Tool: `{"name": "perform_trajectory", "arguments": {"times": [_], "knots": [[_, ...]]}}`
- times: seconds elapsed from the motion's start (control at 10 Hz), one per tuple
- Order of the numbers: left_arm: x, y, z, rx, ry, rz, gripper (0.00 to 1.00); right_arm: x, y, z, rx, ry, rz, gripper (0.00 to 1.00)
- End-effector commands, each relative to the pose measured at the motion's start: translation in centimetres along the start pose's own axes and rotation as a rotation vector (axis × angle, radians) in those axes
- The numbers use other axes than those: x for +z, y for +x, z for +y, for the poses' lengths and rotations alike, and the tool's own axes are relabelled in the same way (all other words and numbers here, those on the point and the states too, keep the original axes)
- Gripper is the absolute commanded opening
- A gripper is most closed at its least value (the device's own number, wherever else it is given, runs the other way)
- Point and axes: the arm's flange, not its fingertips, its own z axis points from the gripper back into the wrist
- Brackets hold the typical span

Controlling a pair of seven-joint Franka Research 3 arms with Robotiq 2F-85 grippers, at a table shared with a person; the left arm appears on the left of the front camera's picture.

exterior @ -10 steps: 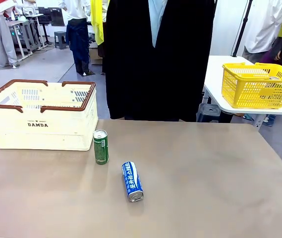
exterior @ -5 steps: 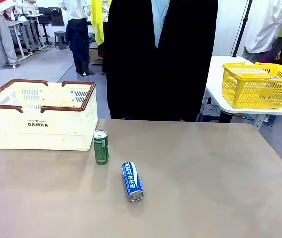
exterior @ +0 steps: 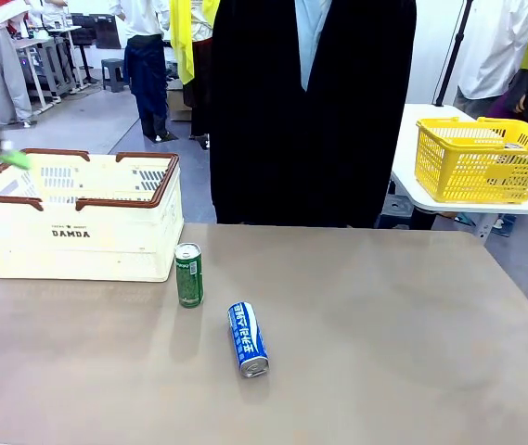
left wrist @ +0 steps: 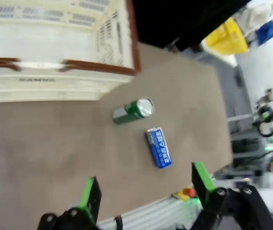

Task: Place the drinks into the Shopping basket.
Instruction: Pick up one drink and place it into the Shopping basket.

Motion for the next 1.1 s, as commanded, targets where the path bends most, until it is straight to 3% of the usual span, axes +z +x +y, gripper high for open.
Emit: {"name": "perform_trajectory", "arguments": {"times": [0.0,0.1,0.2,0.3,0.4,0.9,1.0], "knots": [[-6.4,-9.2,-9.1,-0.100,0.118,-0.034,1.00,-0.3,-0.3,0.2,-0.010,-0.006,-0.013,1.00],[-8.9,-11.2,-11.8,-0.141,0.163,-0.043,1.00,-0.3,-0.3,0.2,-0.010,-0.006,-0.013,1.00],[-11.2,-13.0,-13.4,-0.189,0.184,0.014,1.00,-0.3,-0.3,0.2,-0.010,-0.006,-0.013,1.00],[-12.8,-14.9,-14.2,-0.282,0.106,0.155,1.00,-0.3,-0.3,0.2,-0.010,-0.006,-0.013,1.00],[-9.0,-10.0,-15.0,-0.167,0.173,0.004,1.00,-0.3,-0.3,0.2,-0.010,-0.006,-0.013,1.00],[-9.3,-10.2,-15.0,-0.156,0.172,0.000,1.00,-0.3,-0.3,0.2,-0.010,-0.006,-0.013,1.00],[-12.9,-8.8,-16.1,-0.155,0.237,0.120,1.00,-0.3,-0.3,0.2,-0.010,-0.006,-0.013,1.00]]}}
